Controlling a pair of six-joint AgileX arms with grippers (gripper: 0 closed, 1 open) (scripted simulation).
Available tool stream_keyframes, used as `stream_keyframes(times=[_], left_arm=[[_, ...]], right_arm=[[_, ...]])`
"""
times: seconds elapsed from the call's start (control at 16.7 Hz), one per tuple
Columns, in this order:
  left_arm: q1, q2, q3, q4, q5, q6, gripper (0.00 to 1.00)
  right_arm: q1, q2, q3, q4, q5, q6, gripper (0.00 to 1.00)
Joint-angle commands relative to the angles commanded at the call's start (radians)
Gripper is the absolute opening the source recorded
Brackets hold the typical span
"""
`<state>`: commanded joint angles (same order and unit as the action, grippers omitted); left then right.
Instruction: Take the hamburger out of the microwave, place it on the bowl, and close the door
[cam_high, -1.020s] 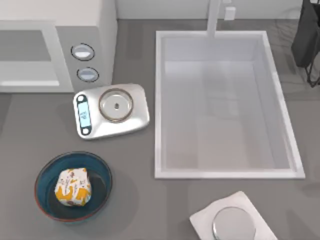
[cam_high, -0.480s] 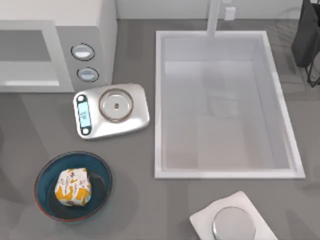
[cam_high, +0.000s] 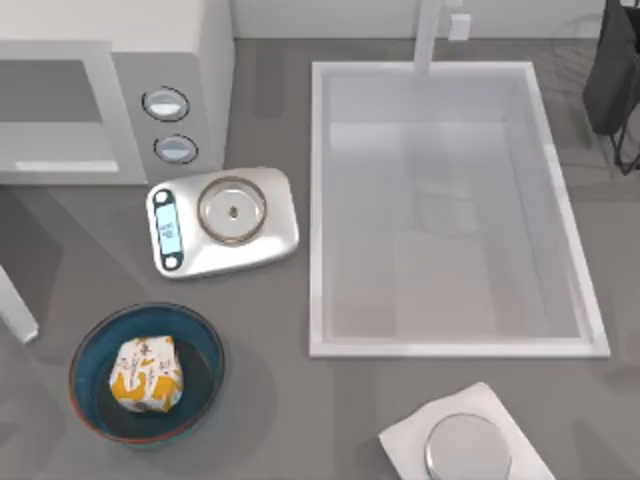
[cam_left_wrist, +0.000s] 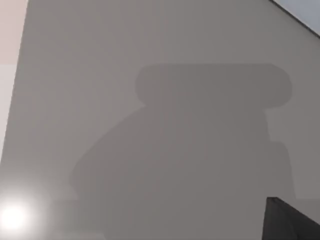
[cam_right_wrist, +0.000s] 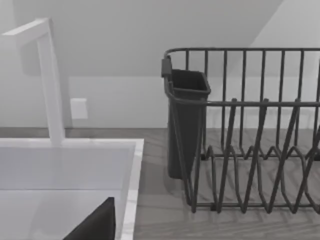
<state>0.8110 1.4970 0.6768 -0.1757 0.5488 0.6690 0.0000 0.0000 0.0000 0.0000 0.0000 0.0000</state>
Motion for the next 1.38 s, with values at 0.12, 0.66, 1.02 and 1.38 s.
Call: stream_keyframes(times=[0.12,0.66,1.02,1.38], left_arm=[[-0.087,-0.093,-0.074,0.028,-0.047,-0.077,0.00],[-0.229,-0.235,-0.208,0.078,-0.130,-0.217,0.00],[-0.447,-0.318,-0.260,0.086,-0.276,-0.382,0.00],[-0.722,-0.432,-0.330,0.098,-0.460,-0.592,0.00]], right_arm=[[0.000,0.000,0.000,0.000,0.000,0.000,1.00],[0.000,0.000,0.000,0.000,0.000,0.000,1.00],[0.000,0.000,0.000,0.000,0.000,0.000,1.00],[0.000,0.000,0.000,0.000,0.000,0.000,1.00]])
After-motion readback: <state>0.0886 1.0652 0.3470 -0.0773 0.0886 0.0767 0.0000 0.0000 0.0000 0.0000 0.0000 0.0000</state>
